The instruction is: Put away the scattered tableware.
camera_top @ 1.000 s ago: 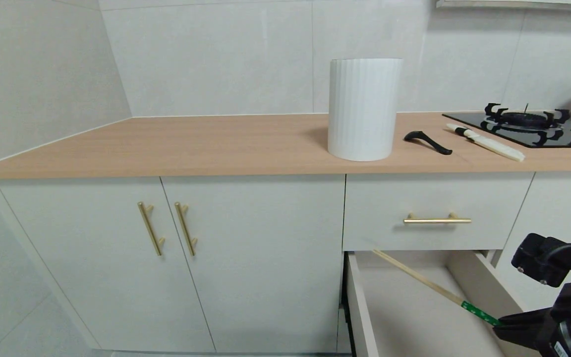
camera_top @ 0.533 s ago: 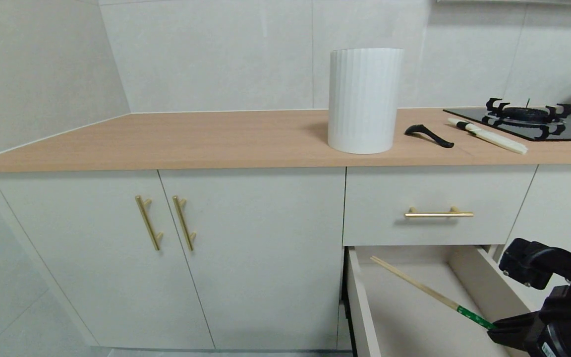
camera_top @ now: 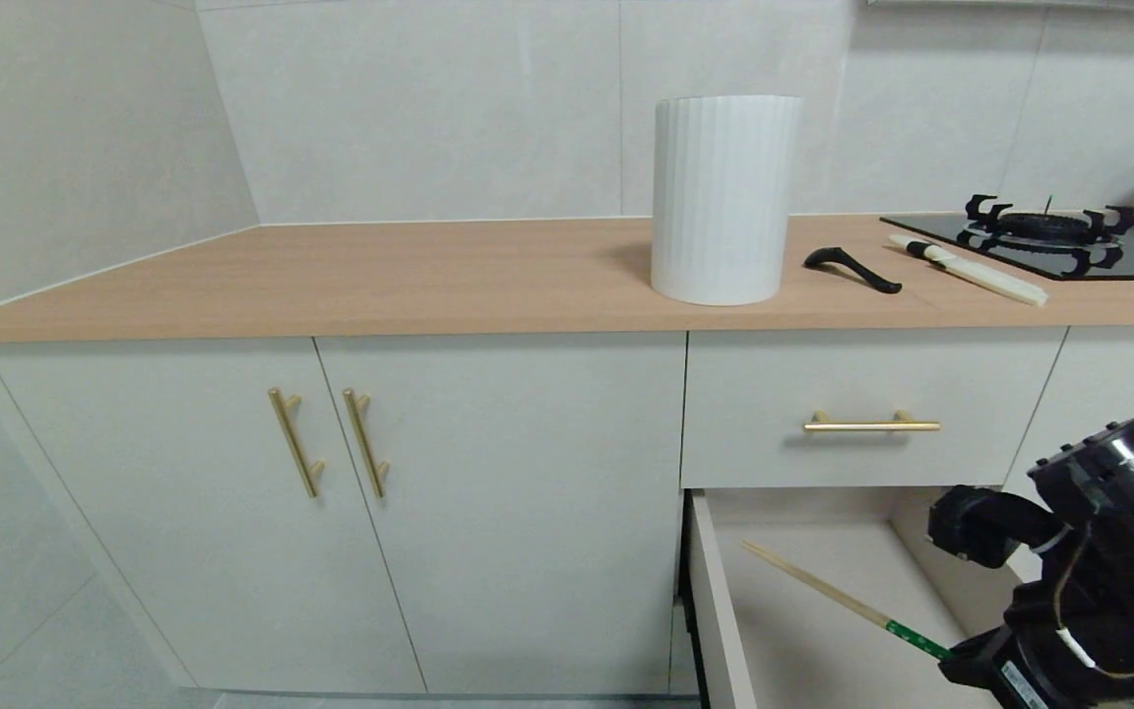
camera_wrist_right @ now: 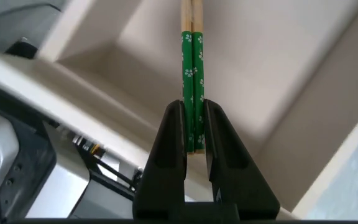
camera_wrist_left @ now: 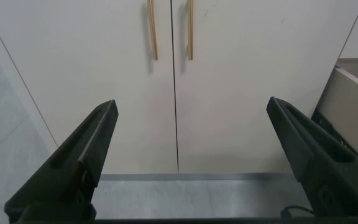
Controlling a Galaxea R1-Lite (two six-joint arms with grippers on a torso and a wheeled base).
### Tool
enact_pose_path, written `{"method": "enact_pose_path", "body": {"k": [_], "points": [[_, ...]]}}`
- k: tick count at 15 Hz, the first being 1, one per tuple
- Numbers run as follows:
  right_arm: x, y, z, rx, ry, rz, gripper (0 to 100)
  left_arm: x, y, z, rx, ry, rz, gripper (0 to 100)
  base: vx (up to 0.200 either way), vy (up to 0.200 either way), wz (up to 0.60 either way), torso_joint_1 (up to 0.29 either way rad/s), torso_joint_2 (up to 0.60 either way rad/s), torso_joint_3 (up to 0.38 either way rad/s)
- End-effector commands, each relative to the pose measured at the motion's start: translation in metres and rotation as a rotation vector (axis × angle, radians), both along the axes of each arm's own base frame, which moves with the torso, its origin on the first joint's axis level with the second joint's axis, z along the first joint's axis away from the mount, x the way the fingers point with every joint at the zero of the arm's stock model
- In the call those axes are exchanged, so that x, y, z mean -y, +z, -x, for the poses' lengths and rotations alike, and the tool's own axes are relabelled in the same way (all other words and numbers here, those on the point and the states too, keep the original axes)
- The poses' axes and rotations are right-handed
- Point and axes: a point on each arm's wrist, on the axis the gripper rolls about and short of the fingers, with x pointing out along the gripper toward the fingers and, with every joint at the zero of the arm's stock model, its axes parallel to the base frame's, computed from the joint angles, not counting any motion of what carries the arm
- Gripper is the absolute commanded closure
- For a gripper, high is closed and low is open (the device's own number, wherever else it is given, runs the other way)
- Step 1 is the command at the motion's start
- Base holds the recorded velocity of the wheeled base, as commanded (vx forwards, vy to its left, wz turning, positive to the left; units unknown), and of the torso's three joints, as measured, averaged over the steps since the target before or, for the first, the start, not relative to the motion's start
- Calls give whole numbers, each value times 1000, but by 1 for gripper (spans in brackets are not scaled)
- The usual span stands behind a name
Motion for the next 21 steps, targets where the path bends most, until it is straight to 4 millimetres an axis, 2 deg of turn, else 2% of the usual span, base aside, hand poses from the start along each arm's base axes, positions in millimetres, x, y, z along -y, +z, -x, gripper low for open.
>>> {"method": "enact_pose_path", "body": {"k": [1,4,6,8,10,13,16,21], "points": [[-1,-27,-35,-124,-83,36,100,0,0,0,0,0,0,0,0,0,0,0,0,0],[-8,-50,-62,-210,-166,38,100,0,0,0,0,0,0,0,0,0,0,0,0,0],[-16,-59,-81,-227,-197,30,100,0,0,0,0,0,0,0,0,0,0,0,0,0],[-28,-64,-110,-228,-217,-14,100,0,0,0,0,0,0,0,0,0,0,0,0,0],[-42,-81,-138,-242,-233,-30,100,0,0,0,0,0,0,0,0,0,0,0,0,0],[-53,-103,-152,-286,-290,-39,100,0,0,0,0,0,0,0,0,0,0,0,0,0],[-65,-134,-159,-349,-355,-26,100,0,0,0,0,0,0,0,0,0,0,0,0,0],[-67,-143,-162,-359,-355,-12,100,0,0,0,0,0,0,0,0,0,0,0,0,0]]}}
